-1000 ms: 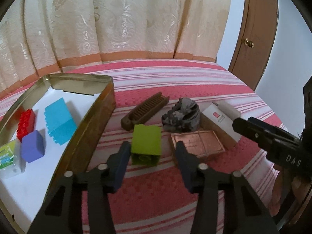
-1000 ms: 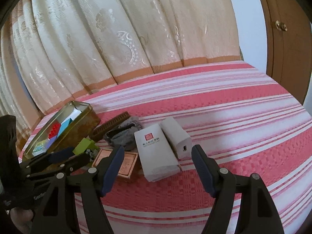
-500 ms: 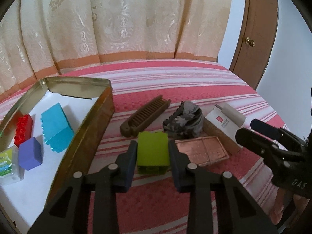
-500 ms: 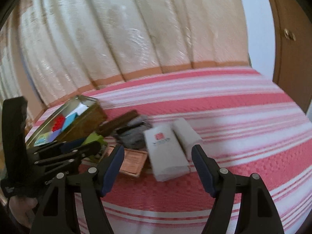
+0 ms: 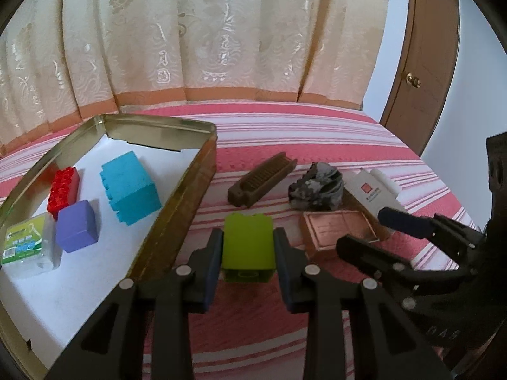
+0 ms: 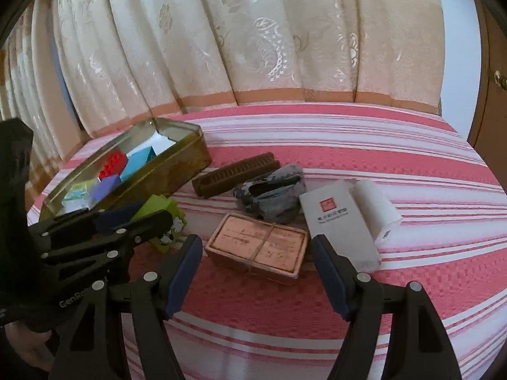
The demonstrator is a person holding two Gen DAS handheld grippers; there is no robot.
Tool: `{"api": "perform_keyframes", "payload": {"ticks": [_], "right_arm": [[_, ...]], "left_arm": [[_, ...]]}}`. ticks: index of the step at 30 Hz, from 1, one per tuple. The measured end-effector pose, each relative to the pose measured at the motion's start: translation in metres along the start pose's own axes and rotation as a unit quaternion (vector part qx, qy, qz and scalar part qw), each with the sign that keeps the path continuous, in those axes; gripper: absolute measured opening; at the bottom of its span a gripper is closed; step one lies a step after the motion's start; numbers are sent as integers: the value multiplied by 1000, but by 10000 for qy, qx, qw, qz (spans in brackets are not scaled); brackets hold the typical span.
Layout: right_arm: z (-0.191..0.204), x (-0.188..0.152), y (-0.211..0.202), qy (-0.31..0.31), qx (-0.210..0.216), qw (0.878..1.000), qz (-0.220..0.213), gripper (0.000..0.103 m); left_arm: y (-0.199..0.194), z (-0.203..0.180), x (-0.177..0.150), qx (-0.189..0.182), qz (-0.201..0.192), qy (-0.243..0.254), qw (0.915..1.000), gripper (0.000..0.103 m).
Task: Organize rigid objects
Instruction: 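Grasp the tied copper box with the right tool while the left tool holds the green block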
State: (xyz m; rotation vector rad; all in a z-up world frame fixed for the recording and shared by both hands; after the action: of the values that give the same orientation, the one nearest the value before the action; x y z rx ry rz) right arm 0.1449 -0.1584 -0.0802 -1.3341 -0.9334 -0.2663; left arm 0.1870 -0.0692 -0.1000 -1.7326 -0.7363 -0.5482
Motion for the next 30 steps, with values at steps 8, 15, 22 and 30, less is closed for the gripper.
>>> {"api": "perform_keyframes", "payload": {"ticks": [8, 15, 22, 30], "right_arm": [[0, -7, 9, 73, -184, 9993, 302, 73], [-1, -2, 20, 205, -247, 9987, 408, 74], [2, -1, 23, 233, -261, 9986, 403, 74], [6, -4, 23, 157, -143, 9987, 456, 80]], "left_arm": [[-4, 3, -1, -51, -36, 11, 10000, 31], [-7, 5, -1, -82, -53, 8, 10000, 31], [-10, 8, -1, -125, -60, -3, 9999, 31], [-12, 17, 1, -52, -97, -93, 9999, 32]]}}
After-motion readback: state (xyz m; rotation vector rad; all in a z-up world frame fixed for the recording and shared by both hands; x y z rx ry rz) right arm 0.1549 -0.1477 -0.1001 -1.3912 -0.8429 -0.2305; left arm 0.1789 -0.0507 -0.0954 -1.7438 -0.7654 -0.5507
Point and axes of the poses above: each gripper's, at about its wrist camera, not at the fingertips, and y roughly the way its jaws point, z to its left, x to its top, the point moved 7 cm from there along y, roughly the way its jaws point, and after that the axes turned 12 degrees about -y, right-handed, at the moved point
